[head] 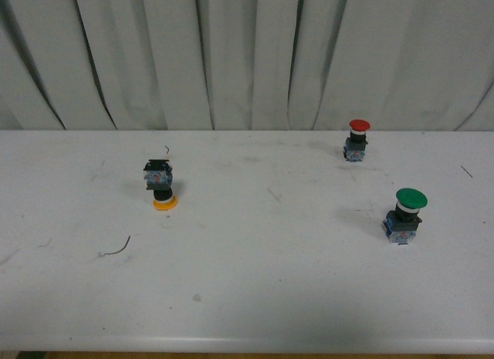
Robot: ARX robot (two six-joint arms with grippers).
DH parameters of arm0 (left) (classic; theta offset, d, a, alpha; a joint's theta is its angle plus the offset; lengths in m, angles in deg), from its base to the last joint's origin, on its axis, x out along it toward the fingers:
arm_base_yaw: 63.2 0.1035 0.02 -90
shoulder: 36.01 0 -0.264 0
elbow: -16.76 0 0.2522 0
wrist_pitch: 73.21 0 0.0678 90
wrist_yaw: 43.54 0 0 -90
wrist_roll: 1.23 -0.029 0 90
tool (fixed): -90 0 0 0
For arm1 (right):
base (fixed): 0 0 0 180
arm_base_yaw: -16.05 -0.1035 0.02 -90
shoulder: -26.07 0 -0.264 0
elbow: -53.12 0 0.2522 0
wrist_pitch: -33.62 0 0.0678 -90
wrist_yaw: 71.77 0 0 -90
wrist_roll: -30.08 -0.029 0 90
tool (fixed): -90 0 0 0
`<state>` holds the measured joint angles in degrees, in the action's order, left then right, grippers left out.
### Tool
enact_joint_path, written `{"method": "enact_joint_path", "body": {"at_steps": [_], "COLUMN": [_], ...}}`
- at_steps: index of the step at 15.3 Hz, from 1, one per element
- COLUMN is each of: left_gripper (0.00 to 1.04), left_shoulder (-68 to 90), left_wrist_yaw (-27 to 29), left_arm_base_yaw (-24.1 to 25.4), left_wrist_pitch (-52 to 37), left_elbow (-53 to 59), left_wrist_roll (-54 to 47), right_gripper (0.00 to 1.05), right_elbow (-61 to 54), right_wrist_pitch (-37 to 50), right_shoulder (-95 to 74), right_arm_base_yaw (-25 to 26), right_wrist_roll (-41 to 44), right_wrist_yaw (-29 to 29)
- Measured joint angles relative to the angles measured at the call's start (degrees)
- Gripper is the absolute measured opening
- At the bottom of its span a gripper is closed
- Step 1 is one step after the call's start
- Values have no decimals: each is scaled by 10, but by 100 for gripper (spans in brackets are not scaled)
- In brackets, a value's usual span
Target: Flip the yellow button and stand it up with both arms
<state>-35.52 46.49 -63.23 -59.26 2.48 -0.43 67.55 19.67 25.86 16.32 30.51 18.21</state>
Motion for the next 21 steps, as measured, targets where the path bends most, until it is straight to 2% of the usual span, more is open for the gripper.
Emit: {"method": "enact_joint_path", "body": {"at_steps": [21], "left_gripper": [98], "left_shoulder": [0], "left_wrist_yaw": [0], "left_arm_base_yaw": [0], "left_wrist_pitch": [0], "left_elbow": [0], "left_wrist_roll": [0], "right_gripper": [98], "right_elbow": [0], "right_wrist_pitch": [0], "right_shoulder": [0], "right_arm_base_yaw": [0], "right_wrist_roll": [0], "right_wrist_yaw": [0]}}
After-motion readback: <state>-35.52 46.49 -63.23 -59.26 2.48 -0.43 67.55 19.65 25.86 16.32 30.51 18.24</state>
